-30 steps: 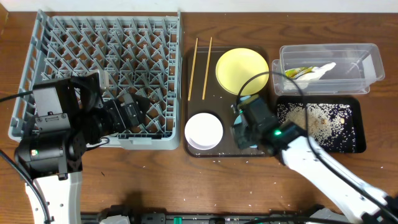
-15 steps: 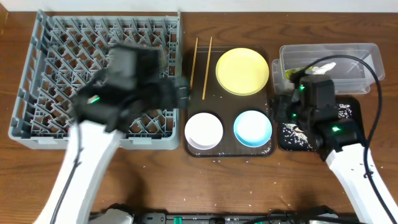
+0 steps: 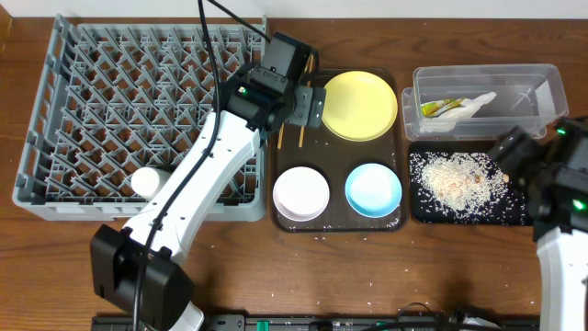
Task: Sort waste into correct bins and load items into the dishwasher
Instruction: 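Retract the right arm and reach the left gripper to the wooden chopsticks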
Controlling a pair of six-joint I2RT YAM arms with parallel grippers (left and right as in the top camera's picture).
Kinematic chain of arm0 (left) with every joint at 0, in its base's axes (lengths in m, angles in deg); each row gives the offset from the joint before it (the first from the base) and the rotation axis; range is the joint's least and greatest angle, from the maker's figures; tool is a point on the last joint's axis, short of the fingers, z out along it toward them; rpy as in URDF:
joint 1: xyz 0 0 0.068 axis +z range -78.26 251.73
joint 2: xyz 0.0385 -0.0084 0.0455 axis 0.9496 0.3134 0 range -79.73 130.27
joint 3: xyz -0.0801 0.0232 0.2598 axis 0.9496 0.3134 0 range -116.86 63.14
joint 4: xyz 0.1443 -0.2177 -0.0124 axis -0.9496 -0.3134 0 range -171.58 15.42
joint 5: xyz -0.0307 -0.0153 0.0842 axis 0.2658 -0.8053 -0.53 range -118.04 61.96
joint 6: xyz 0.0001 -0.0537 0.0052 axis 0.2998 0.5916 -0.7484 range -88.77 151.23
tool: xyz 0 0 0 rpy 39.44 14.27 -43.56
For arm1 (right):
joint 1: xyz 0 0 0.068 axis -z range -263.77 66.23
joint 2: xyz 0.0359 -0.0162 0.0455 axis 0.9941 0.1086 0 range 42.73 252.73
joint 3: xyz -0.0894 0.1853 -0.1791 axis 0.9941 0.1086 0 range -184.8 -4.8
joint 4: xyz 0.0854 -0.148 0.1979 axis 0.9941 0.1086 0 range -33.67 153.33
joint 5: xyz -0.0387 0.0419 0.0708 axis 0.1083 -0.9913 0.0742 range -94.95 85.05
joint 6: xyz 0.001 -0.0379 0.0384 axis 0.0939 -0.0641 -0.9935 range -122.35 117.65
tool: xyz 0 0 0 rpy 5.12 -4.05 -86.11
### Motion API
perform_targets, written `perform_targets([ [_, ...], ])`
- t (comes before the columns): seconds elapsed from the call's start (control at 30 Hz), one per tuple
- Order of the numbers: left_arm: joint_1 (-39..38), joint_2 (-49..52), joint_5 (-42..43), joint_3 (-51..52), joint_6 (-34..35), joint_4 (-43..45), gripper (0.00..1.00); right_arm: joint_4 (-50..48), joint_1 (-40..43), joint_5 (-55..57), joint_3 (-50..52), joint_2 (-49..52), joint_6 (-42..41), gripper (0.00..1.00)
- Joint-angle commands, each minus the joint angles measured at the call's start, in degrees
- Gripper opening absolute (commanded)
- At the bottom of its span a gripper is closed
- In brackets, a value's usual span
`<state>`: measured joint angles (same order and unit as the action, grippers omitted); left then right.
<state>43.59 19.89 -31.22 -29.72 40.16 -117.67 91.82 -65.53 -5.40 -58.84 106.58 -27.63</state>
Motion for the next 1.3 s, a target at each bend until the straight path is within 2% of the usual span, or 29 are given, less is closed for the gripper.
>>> perform_targets([
  [0.0, 0.6, 3.1, -1.6, -1.1, -0.5, 3.0, 0.99, 0.3, 1.5, 1.5, -0.7, -1.6, 0.7, 0.99],
  [0.1, 0.7, 6.1, -0.2, -1.1, 1.2, 3.6, 0.98, 1.6, 1.5, 1.5, -0.7, -1.6, 0.7, 0.99],
  [0.27, 0.6, 12.1, 1.6, -1.1, 1.1, 7.4, 0.82, 2.3, 1.5, 1.5, -0.7, -1.6, 0.7, 0.99],
  [0.3, 0.7, 14.2, 1.6, -1.1, 0.9, 9.7, 0.73, 2.3, 1.5, 1.5, -0.7, -1.6, 0.7, 0.99],
  [0.37, 0.9, 16.3, 1.1, -1.1, 1.0, 12.4, 0.65, 2.3, 1.5, 1.5, -0.7, -1.6, 0.7, 0.99],
  [0.5, 1.0, 20.0, 1.0, -1.1, 0.9, 17.0, 0.63, 2.3, 1.5, 1.5, -0.7, -1.6, 0.7, 0.99],
  [0.57, 1.0, 21.6, 1.0, -1.1, 0.1, 18.5, 0.56, 2.3, 1.5, 1.5, -0.7, -1.6, 0.7, 0.99],
  [0.73, 1.0, 25.2, 1.0, -1.1, -3.0, 20.2, 0.48, 2.3, 1.5, 1.5, -0.7, -1.6, 0.7, 0.99],
  [0.9, 1.5, 27.8, 0.6, -1.1, -3.1, 20.7, 0.38, 2.3, 1.5, 1.5, -0.7, -1.6, 0.7, 0.99],
  [1.13, 1.4, 31.1, 1.0, -1.1, -3.1, 20.7, 0.36, 2.3, 1.5, 1.5, -0.7, -1.6, 0.7, 0.99],
  [1.17, 1.5, 31.1, 1.0, -1.1, -3.1, 20.7, 0.28, 2.3, 1.5, 1.5, -0.7, -1.6, 0.7, 0.99],
  [1.27, 1.4, 30.9, 1.0, -1.1, -3.1, 20.7, 0.13, 2.3, 1.5, 1.5, -0.7, -1.6, 0.7, 0.99],
])
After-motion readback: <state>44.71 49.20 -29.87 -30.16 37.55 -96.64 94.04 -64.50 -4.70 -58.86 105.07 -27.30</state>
